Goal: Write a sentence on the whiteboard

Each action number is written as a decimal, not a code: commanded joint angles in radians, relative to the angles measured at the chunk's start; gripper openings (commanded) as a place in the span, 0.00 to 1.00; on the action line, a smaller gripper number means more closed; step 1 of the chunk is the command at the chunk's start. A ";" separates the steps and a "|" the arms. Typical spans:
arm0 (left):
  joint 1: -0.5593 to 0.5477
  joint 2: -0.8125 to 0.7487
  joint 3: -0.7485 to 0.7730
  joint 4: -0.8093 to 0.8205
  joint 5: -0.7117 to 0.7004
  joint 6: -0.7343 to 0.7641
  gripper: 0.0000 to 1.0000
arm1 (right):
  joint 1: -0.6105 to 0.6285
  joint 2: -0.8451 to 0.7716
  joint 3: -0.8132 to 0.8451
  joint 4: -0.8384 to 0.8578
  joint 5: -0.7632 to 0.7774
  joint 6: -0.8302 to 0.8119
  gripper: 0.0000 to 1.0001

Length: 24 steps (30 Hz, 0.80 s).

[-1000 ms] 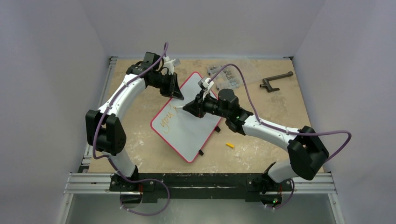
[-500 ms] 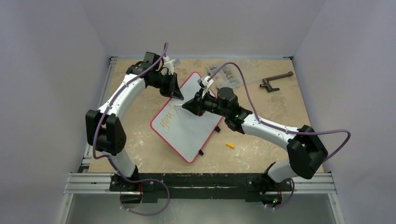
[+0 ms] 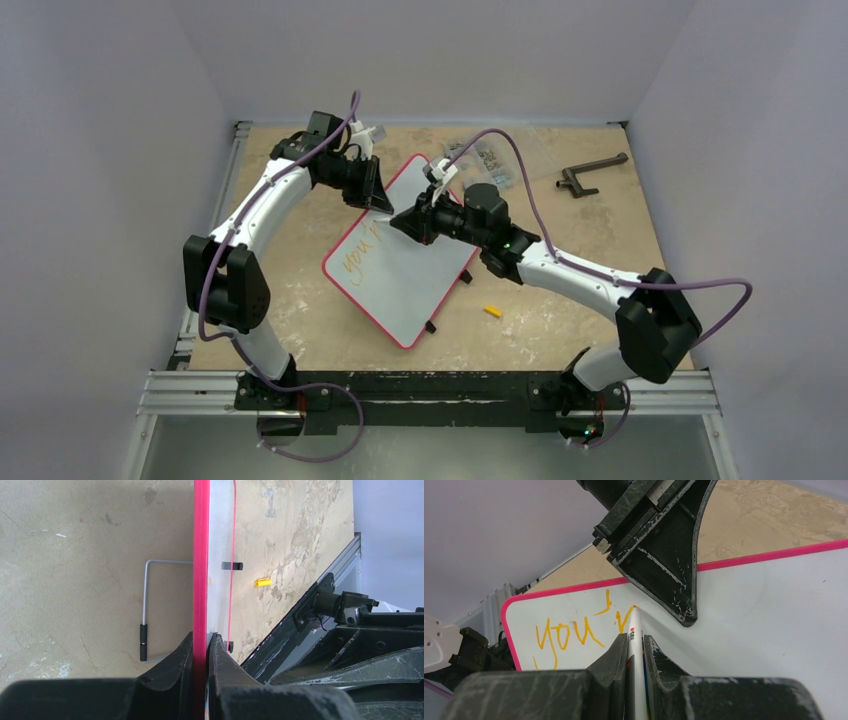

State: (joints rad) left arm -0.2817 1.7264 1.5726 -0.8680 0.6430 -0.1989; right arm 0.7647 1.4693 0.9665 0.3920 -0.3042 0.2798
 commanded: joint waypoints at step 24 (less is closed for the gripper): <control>-0.001 -0.033 -0.017 -0.021 -0.175 0.069 0.00 | -0.002 -0.072 -0.063 0.045 0.007 0.018 0.00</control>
State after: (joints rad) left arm -0.2840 1.7184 1.5723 -0.8696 0.6434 -0.1993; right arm 0.7647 1.3911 0.9009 0.3813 -0.3019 0.2947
